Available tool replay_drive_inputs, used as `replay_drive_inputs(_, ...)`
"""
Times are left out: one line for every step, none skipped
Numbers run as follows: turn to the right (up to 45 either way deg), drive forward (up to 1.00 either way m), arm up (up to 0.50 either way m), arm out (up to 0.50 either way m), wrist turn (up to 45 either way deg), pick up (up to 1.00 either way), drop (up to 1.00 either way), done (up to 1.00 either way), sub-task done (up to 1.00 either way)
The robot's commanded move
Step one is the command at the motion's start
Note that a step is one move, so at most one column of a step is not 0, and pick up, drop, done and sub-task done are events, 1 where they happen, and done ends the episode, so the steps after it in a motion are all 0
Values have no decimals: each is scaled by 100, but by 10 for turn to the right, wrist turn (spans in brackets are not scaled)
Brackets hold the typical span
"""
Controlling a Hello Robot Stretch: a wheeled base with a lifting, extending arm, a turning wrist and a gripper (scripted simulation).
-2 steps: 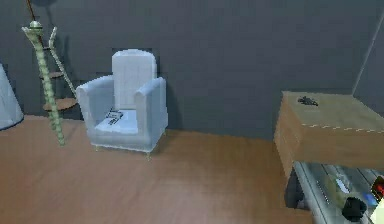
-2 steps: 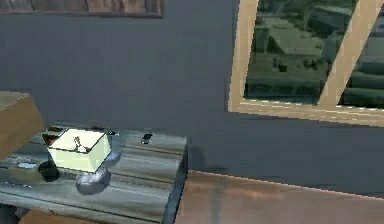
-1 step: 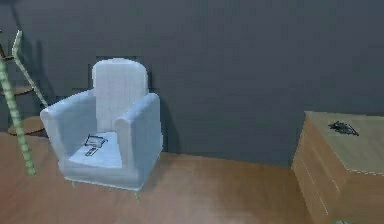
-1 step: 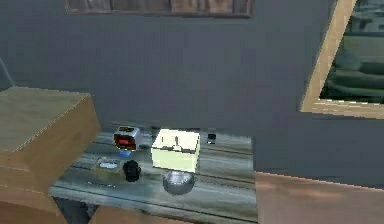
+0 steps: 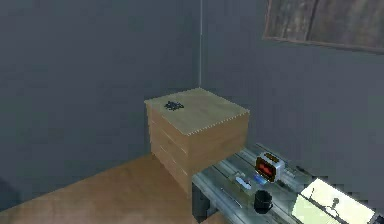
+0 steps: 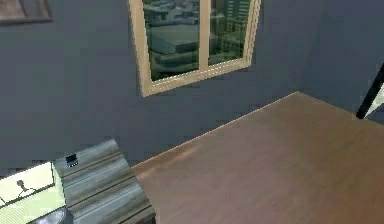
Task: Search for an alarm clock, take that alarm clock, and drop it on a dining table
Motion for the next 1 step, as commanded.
replay_drive_inputs(210, 0, 0, 0, 0, 0, 0, 0, 0)
